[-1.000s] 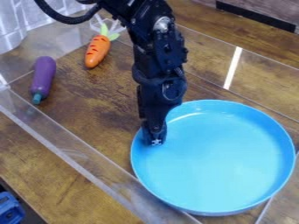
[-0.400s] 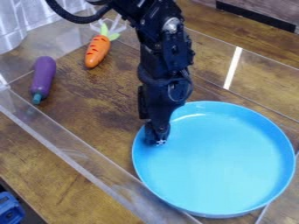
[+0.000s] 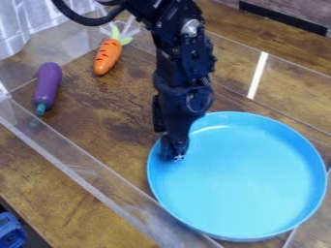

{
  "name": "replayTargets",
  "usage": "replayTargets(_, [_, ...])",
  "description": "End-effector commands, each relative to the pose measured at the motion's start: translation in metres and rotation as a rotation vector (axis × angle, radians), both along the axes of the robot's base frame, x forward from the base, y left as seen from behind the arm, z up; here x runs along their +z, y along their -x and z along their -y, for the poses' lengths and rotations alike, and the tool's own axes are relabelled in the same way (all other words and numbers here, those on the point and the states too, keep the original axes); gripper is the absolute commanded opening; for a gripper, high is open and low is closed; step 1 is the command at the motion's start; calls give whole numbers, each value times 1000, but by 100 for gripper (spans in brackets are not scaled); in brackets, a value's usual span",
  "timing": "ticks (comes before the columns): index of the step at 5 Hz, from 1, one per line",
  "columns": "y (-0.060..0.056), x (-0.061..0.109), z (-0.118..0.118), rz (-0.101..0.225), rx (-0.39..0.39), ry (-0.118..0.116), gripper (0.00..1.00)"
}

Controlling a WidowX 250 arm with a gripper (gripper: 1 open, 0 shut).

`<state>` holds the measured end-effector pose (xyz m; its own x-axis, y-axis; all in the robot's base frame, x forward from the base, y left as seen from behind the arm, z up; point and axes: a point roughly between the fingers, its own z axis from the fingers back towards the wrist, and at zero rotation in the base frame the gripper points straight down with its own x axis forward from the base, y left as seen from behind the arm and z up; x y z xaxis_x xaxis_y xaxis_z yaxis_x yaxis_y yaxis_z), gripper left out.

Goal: Put the carrot on the blue tray

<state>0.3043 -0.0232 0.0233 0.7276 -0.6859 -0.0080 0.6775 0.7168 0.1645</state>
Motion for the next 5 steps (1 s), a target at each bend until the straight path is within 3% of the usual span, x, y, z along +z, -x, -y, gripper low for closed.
replayTargets(1, [-4, 11, 3, 4, -65, -3, 100])
replayTargets(3, [-9, 21, 3, 3, 89, -14, 100])
replayTargets(4, [-11, 13, -7, 1, 21, -20, 0])
replayTargets(5, [-13, 8, -16, 5, -53, -24, 0])
